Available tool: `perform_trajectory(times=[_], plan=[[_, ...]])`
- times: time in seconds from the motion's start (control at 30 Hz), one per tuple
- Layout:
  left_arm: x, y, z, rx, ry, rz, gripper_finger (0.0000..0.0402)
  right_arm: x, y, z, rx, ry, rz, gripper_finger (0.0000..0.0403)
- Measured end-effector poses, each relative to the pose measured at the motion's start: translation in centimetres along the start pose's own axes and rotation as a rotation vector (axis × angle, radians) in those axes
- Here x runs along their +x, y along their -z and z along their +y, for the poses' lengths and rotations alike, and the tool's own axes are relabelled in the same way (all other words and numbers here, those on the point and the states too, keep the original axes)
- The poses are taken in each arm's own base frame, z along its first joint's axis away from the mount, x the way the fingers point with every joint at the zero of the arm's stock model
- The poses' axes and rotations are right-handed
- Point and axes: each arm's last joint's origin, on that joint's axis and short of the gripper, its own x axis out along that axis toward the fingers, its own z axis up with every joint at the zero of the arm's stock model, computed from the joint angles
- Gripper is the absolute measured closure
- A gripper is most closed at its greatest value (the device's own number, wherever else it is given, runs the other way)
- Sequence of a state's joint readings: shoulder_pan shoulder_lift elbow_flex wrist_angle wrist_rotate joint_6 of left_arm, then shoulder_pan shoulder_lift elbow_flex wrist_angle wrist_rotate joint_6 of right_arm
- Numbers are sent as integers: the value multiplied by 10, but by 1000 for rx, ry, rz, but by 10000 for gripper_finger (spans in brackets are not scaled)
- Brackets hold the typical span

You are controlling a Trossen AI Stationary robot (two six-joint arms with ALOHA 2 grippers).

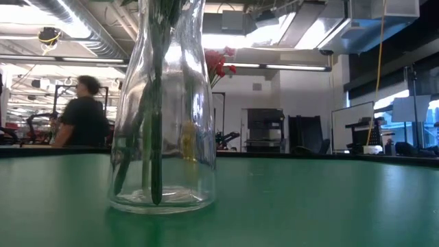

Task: Sort flowers into vase by color
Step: Put the white tulip into the transparent vase

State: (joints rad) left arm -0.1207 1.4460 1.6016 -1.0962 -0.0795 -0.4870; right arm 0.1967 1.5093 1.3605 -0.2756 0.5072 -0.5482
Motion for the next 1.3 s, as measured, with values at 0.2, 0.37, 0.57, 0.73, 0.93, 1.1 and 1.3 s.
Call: perform_trajectory(times=[0.2,0.37,0.57,0.73,0.93,1.1,1.3], plan=[[0,0,0,0,-2,0,397,0,1,1,-5,-7,8,336],[0,0,1,0,-6,2,397,0,1,1,0,-30,-4,390],[0,1,0,1,-6,5,397,0,0,2,15,-63,-23,387],[0,0,0,0,-5,0,397,0,0,2,23,-67,-26,344],[0,0,0,0,-6,0,397,0,0,2,24,-67,-29,303],[0,0,1,-1,-10,5,397,0,0,2,24,-68,-30,296],[0,0,2,-2,-11,5,397,0,0,2,27,-66,-32,295]])
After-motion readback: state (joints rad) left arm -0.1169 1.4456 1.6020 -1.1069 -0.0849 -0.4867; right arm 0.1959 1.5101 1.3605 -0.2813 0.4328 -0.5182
